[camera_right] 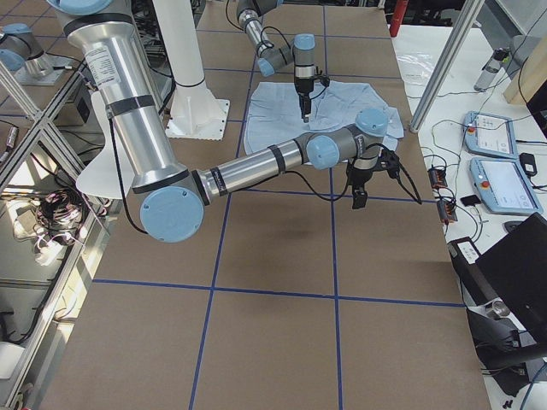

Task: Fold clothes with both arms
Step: 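Fold the sleeve across the shirt front with the left gripper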

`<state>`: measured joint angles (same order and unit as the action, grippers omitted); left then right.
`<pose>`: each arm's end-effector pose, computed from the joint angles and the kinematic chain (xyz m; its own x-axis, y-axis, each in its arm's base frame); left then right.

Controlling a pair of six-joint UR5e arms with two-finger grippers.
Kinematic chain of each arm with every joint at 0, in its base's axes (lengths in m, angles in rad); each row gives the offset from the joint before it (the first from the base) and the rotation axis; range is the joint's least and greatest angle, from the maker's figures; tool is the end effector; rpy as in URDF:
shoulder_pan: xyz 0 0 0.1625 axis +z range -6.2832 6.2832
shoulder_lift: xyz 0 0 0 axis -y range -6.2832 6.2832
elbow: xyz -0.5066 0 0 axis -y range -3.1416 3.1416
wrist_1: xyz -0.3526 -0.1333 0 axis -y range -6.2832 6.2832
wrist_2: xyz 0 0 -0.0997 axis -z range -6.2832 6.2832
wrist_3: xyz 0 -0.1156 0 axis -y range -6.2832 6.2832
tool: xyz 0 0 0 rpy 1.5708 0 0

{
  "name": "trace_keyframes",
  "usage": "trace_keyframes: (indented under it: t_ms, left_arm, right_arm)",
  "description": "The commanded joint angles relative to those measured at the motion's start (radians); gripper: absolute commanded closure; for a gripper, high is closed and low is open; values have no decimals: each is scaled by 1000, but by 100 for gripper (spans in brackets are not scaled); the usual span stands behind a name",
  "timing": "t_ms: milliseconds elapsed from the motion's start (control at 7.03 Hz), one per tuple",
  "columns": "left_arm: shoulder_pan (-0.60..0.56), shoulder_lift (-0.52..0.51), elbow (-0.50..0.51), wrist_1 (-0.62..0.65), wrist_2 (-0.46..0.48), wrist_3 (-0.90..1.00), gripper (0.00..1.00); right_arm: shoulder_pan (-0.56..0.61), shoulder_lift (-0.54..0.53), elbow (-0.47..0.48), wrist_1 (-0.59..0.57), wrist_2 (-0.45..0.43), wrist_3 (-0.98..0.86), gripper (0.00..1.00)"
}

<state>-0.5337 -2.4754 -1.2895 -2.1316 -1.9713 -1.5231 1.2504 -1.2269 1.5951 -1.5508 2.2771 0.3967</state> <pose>0.6617 -0.4935 0.2176 0.3318 -0.1451 -0.9321 0.1419 0.9845 -0.1027 -0.1416 -0.6119 0.5562 0.7072 -0.0966 0.7003 0.0198 0.9929 0.1170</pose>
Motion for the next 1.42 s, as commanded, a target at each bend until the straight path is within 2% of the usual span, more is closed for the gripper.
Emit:
trace_keyframes:
  t_ms: [0,285,569,711,854,996,1280]
  left_arm:
    - [17,4,1,2,3,52,0]
    - [-1,38,-11,22,3,135,0]
    - [-38,88,-79,83,0,211,0]
    - [-70,120,-100,102,-3,277,0]
    - [-89,198,-172,104,-11,369,0]
    - [-112,217,-194,104,-46,379,0]
    - [-146,222,-195,104,-56,406,0]
  right_arm:
    - [-6,1,3,0,-1,4,0]
    - [-23,6,11,2,-2,26,0]
    - [-86,17,61,2,-13,138,0]
    - [-133,29,89,2,-49,202,0]
    - [-197,74,85,0,-100,288,0]
    - [-242,98,75,0,-134,327,0]
    - [-278,124,85,0,-137,387,0]
